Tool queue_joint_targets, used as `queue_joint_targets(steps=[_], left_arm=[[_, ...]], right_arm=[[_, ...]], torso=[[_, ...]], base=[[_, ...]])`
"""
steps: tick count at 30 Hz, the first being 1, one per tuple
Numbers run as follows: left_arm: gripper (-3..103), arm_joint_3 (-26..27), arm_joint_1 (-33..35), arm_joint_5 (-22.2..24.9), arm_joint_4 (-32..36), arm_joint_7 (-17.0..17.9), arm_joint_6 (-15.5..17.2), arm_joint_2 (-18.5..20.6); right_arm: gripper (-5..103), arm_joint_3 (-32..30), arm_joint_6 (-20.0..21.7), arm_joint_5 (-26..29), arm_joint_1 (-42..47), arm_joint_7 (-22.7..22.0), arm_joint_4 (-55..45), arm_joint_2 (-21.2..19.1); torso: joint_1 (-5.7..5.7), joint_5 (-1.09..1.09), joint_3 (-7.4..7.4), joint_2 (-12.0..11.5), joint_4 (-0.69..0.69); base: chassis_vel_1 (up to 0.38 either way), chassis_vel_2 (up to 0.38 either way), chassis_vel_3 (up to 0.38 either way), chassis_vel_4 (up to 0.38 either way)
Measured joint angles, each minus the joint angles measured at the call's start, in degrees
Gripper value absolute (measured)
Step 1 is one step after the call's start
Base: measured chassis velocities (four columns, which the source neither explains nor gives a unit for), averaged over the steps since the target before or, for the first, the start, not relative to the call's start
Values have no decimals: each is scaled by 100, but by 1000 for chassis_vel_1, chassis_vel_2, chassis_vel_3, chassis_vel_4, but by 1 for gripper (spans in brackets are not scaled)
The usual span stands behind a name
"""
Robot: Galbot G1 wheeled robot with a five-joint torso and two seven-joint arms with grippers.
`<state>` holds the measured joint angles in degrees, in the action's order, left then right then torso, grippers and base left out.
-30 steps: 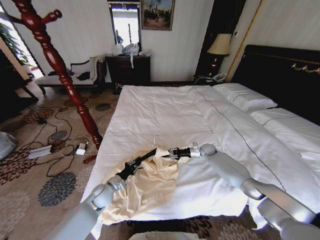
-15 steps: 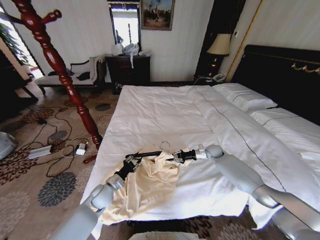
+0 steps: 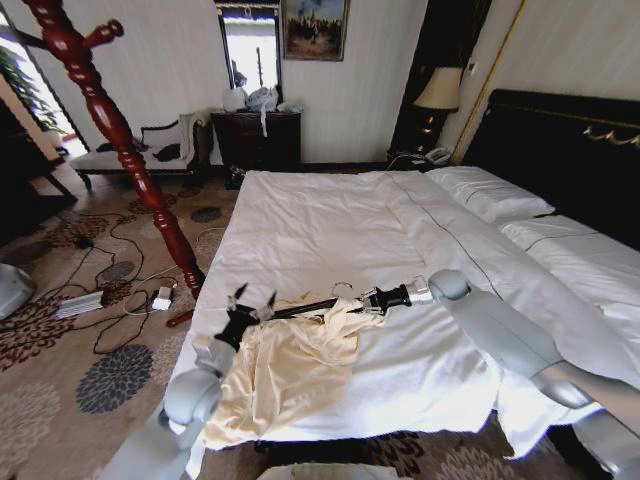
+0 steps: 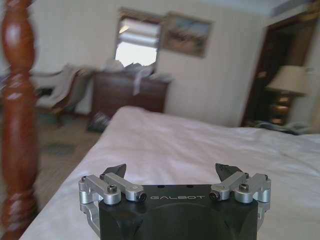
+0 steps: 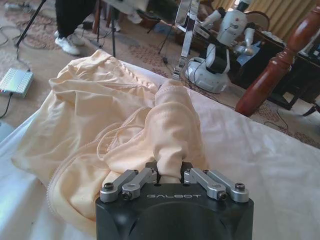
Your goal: Pick up the clothes from the bed and hang them on the clothes hanger.
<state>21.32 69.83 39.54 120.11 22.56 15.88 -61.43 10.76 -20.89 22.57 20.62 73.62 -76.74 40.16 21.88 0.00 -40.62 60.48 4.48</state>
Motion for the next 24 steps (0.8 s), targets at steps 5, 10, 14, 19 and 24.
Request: queue_joint_targets(steps=[5,10,14,19,24], left_arm=[[100,-10,-716,1005,-633,988,892,-39],[100,-395,-1079,2092,-987,1626,1832,-268],[100,-598,-1331,2453,-1234,1785,2072,-464],[100,-812,-1671,2729,-1690,1905,2199,-659],[87,-1054,-1848,2776,-1907,1790,2232,-743]], right_arm=[[18,-122,-79,-153,-217,104,-336,-192],[18,-211,-132,-161,-234,101,-508,-314],[18,-249,-137,-158,-146,52,-534,-326],[18,-259,-138,-158,-64,-9,-524,-252],[18,-238,-138,-174,-60,-36,-455,-164]], torso=[[2,-1,-1,0,-1],[1,-1,0,0,-1],[1,1,-1,0,0],[1,1,-1,0,-1],[2,0,-1,0,-1]], base=[[0,0,0,0],[0,0,0,0],[0,0,0,0],[0,0,0,0],[0,0,0,0]])
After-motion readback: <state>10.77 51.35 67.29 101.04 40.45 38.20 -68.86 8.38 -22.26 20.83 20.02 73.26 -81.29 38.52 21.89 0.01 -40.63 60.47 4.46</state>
